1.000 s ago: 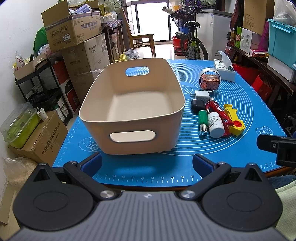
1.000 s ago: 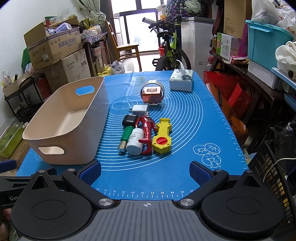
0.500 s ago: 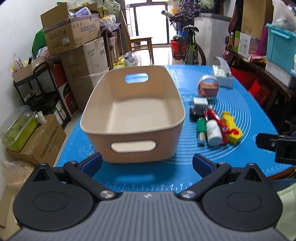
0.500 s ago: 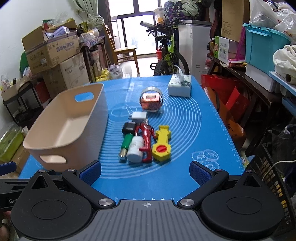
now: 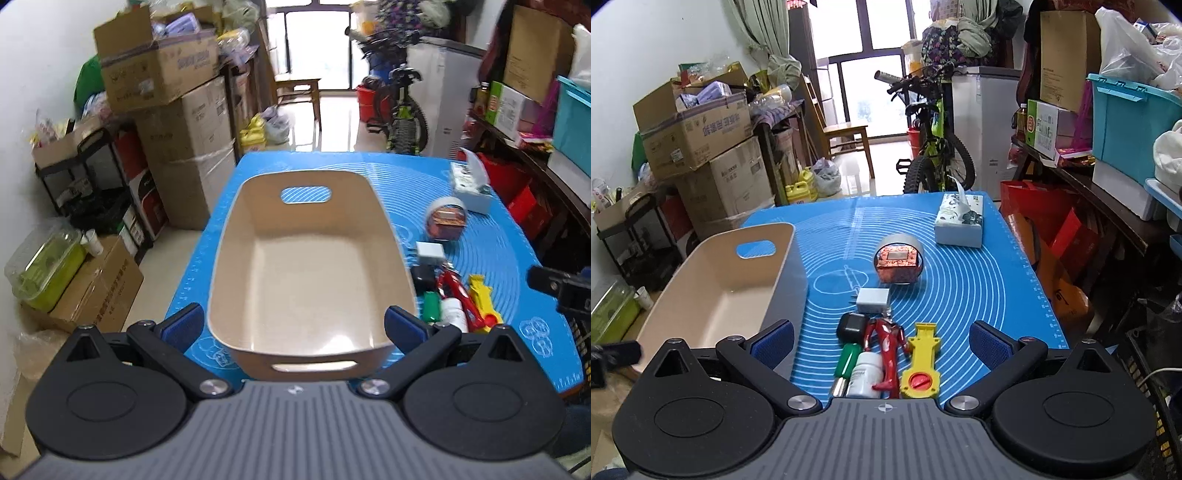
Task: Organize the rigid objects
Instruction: 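Reach the right gripper to the red action figure and grasp it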
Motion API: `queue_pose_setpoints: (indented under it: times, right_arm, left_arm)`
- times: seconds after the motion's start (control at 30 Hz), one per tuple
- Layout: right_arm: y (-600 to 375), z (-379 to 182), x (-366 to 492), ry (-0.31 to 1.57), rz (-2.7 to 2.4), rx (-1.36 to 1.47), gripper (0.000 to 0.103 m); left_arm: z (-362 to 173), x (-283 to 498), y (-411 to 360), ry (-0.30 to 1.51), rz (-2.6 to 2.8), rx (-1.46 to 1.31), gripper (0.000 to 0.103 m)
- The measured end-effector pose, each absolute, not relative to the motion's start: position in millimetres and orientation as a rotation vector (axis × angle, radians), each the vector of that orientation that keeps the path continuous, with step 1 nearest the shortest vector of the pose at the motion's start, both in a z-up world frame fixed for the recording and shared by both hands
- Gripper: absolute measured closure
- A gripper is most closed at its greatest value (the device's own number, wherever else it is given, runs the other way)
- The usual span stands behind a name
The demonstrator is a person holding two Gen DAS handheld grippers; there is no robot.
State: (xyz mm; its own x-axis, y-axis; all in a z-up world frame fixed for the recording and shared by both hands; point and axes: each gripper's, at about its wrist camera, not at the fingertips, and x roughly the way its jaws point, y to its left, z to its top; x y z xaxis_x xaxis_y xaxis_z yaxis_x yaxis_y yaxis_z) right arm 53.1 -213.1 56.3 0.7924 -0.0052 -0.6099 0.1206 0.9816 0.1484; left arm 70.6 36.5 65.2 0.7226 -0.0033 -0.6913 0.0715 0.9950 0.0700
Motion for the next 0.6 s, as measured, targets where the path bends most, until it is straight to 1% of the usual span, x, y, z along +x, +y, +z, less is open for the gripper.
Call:
queue_pose_setpoints:
  times: [0.1, 0.13, 0.17, 0.3, 0.37, 0.4, 0.43, 0.6]
  right_arm:
    - [-219, 48, 72, 0.678, -0.063, 0.164, 0.003]
    - [-220, 45, 79, 0.69, -0.062, 0.155, 0.006]
    - [-221, 40, 87, 0.707, -0.06, 0.148, 0.012]
    - [-223, 19, 121, 0.787, -0.051, 0.138, 0.017]
    - [-222, 7, 138, 0.814, -0.049, 0.135, 0.02]
    - [-222, 2, 146, 0.826, -0.051, 0.136, 0.021]
    - [-222, -3, 155, 0.841, -0.054, 0.139, 0.022]
    - [-221, -28, 186, 0.909, -0.072, 0.142, 0.032]
  left_arm:
    - [58, 91, 51, 0.804, -0.009, 0.045, 0.001]
    - [54, 98, 55, 0.82, 0.007, 0.034, 0.002]
    - [50, 103, 59, 0.83, 0.025, 0.032, 0.002]
    - [37, 123, 71, 0.856, 0.09, 0.061, 0.003]
    - [29, 133, 78, 0.881, 0.103, 0.06, 0.012]
    - [26, 137, 81, 0.898, 0.11, 0.057, 0.021]
    - [22, 142, 84, 0.919, 0.123, 0.054, 0.022]
    - [9, 156, 96, 0.971, 0.134, 0.038, 0.023]
